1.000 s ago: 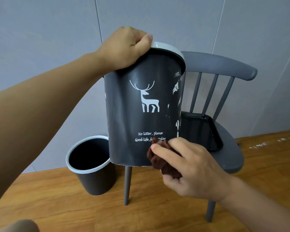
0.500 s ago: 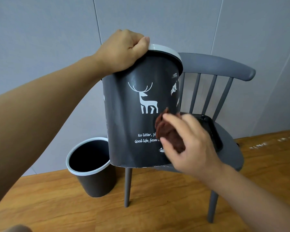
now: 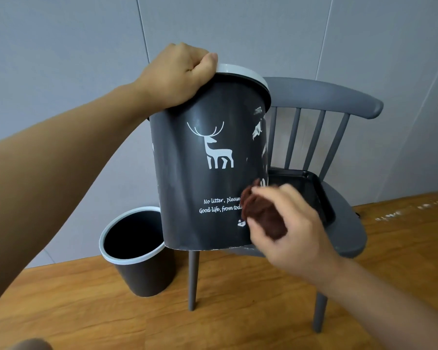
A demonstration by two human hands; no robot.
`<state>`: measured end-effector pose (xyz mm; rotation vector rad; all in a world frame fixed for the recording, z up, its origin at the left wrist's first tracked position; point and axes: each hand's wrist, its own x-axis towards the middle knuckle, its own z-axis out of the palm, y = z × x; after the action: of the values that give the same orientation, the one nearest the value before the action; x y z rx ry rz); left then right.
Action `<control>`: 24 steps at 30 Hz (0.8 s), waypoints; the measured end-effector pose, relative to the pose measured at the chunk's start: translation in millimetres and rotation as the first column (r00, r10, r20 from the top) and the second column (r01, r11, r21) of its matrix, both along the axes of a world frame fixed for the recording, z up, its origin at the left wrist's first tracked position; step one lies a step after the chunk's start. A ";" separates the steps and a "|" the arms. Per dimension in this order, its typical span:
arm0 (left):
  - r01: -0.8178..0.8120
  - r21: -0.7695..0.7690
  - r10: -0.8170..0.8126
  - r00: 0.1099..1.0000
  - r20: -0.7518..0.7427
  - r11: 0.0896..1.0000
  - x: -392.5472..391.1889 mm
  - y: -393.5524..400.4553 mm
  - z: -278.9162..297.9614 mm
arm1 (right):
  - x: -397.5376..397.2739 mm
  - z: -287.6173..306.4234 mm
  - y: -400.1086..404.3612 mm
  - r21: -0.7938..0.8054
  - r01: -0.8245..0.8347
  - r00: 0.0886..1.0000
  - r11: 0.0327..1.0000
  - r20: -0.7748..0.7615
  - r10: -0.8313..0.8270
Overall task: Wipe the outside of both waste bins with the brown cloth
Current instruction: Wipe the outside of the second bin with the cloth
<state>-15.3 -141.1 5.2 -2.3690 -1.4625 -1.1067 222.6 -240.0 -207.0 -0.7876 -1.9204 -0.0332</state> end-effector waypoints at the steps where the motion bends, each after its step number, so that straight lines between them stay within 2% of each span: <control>1: 0.004 -0.003 -0.004 1.000 0.010 1.000 -0.9 0.5 -0.5 | 1.6 -7.0 -7.5 0.032 -0.042 0.996 0.999 0.086 0.039; 3: 0.010 -0.007 -0.010 1.000 0.023 1.000 -2.5 1.3 -0.9 | 6.0 -13.5 -19.5 0.046 -0.109 0.969 0.993 0.226 0.096; 4: 0.008 -0.007 -0.008 1.000 0.024 1.000 -3.3 1.5 -1.1 | 8.0 -11.6 -21.6 0.030 -0.121 0.964 0.992 0.244 0.111; 6: 0.006 -0.001 -0.006 1.000 0.018 1.000 -3.5 0.8 -1.2 | 9.0 -1.6 -18.2 -0.013 -0.104 0.983 0.995 0.152 0.104; 9: 0.007 0.008 -0.007 1.000 0.012 1.000 -2.7 -0.3 -1.2 | 6.5 14.0 -2.4 -0.052 0.031 0.996 0.998 -0.077 -0.035; 11: 0.000 0.013 0.000 1.000 0.004 1.000 -2.1 0.0 -1.1 | 2.6 12.9 -0.7 -0.076 0.067 0.991 0.995 -0.113 -0.075; 13: -0.001 0.020 0.001 1.000 -0.008 1.000 -2.0 0.5 -0.9 | 0.0 1.9 -11.4 -0.067 0.005 1.000 0.998 -0.025 -0.007; 16: -0.003 0.023 0.003 1.000 -0.015 1.000 -1.3 1.0 -0.9 | -0.1 -4.9 -26.4 -0.001 -0.105 0.971 0.994 0.214 0.103; 18: -0.003 0.032 0.004 0.999 -0.033 0.999 0.5 0.4 0.2 | -4.3 10.3 -25.0 0.016 -0.110 0.982 0.994 0.155 0.107; 21: 0.000 0.049 0.003 0.998 -0.063 0.999 4.8 -2.0 1.7 | -14.8 54.0 -10.5 0.118 -0.026 1.000 0.993 0.019 0.024; 24: 0.003 0.065 0.003 0.996 -0.092 0.998 9.7 -3.7 3.1 | -29.6 95.2 12.2 0.191 0.015 0.994 0.981 0.100 -0.035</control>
<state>-5.6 -144.8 8.3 -2.3421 -1.3756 -1.0145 193.0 -227.9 -111.8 -0.6922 -1.9703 -0.2740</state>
